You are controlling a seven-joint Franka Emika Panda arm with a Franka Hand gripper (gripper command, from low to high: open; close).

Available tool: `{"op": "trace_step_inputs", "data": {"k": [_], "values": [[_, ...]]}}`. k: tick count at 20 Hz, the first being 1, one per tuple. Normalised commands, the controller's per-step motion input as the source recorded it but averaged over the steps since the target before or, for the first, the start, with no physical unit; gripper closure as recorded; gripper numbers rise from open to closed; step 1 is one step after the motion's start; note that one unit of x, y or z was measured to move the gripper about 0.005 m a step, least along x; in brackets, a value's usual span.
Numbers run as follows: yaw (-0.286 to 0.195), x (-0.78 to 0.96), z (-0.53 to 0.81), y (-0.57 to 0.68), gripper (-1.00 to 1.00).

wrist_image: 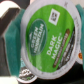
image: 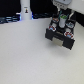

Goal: Open the kcup holder, insert the kcup into the holder, and close the kcup holder

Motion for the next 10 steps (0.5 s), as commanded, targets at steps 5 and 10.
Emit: {"op": "trace_step_inputs", "data": {"k": [5, 10], "values": [[-0.034, 0.04, -0.26, -0.14, 1.00], [0.000, -0.02, -0.09, -0.20, 1.00]]}}
